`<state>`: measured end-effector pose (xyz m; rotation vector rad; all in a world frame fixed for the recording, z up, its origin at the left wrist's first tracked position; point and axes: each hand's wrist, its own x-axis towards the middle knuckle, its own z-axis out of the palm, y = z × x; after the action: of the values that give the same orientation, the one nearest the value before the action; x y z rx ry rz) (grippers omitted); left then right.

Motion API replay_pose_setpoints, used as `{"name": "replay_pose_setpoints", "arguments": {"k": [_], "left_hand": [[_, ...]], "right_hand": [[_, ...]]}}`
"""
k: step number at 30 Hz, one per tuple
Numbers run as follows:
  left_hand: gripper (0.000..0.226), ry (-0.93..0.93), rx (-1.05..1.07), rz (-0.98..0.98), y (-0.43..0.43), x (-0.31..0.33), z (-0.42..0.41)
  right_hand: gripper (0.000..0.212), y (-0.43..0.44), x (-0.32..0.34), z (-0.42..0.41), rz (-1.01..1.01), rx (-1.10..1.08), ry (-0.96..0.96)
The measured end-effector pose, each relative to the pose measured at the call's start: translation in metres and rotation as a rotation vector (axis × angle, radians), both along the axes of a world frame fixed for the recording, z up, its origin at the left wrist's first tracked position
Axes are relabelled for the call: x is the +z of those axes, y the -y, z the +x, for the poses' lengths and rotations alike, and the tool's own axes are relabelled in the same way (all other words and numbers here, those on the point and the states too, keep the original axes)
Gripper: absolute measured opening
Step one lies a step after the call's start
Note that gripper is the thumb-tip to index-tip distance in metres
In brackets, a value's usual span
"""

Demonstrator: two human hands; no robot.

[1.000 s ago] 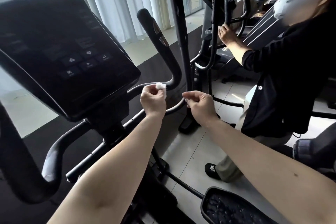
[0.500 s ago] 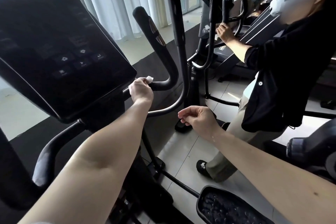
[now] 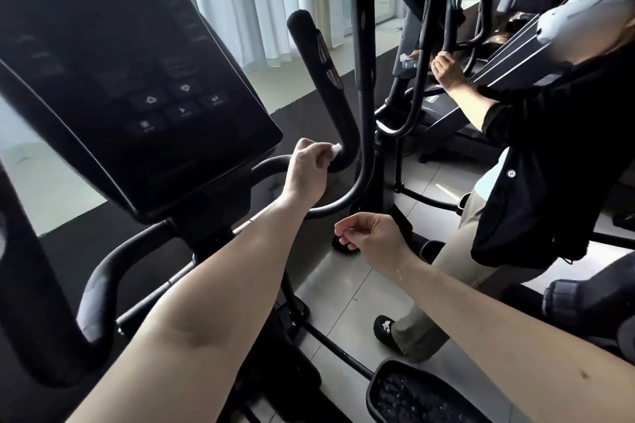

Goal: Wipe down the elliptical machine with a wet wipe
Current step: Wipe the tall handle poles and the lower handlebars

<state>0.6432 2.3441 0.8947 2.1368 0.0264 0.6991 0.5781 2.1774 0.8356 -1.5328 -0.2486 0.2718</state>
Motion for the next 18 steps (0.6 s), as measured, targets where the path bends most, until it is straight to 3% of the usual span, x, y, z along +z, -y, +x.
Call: {"name": "replay_pose_setpoints", "arguments": {"k": [4,8,12,18], "left_hand": [[0.016,0.023,0.006,0.125,-0.002,0.0,0.003],[0.022,0.011,0.153,0.361,-0.012,0.005,0.005],[0.025,-0.114,0.338,0.264,-0.021,0.005,0.002],[0.026,-0.097,0.174,0.145,0.018,0.017,0.005]], "right_hand": [[0.035,-0.004,-0.008,0.002,-0.022,-0.006,-0.006],[0.033,-0.004,-0.014,-0.002,-0.041,0.005,-0.004],[0.034,0.006,-0.017,-0.009,-0.03,-0.007,-0.009],[0.037,0.021,-0.02,-0.012,-0.041,-0.021,-0.015]]}}
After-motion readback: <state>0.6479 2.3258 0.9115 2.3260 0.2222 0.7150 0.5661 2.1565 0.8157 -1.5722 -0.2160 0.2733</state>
